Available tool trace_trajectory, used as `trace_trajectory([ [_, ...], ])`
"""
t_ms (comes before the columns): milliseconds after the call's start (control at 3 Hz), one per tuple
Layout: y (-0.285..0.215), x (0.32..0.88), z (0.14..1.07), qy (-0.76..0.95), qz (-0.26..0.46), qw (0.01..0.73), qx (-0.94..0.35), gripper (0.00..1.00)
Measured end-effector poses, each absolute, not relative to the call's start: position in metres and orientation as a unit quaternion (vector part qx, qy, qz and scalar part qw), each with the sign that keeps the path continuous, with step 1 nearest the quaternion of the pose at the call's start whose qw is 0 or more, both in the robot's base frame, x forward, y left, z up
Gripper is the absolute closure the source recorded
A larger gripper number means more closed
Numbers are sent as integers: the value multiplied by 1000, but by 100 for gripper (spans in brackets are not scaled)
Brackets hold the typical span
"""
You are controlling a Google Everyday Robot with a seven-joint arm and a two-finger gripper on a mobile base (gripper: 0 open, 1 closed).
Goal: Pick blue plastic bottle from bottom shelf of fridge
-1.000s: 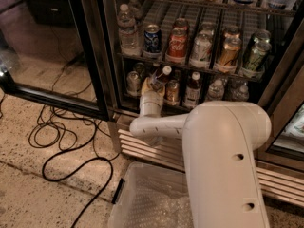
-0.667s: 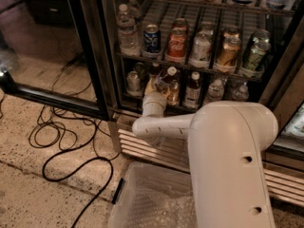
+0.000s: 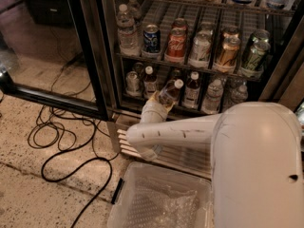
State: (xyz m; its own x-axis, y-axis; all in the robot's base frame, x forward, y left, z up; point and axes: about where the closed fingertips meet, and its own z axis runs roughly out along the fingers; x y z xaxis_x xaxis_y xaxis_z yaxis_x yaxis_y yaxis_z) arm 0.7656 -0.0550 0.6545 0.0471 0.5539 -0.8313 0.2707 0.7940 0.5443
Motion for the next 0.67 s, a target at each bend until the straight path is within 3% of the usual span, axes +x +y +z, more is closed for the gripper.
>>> trace_trajectory([
  [667,-58,758,644,690,106,639,323,100],
])
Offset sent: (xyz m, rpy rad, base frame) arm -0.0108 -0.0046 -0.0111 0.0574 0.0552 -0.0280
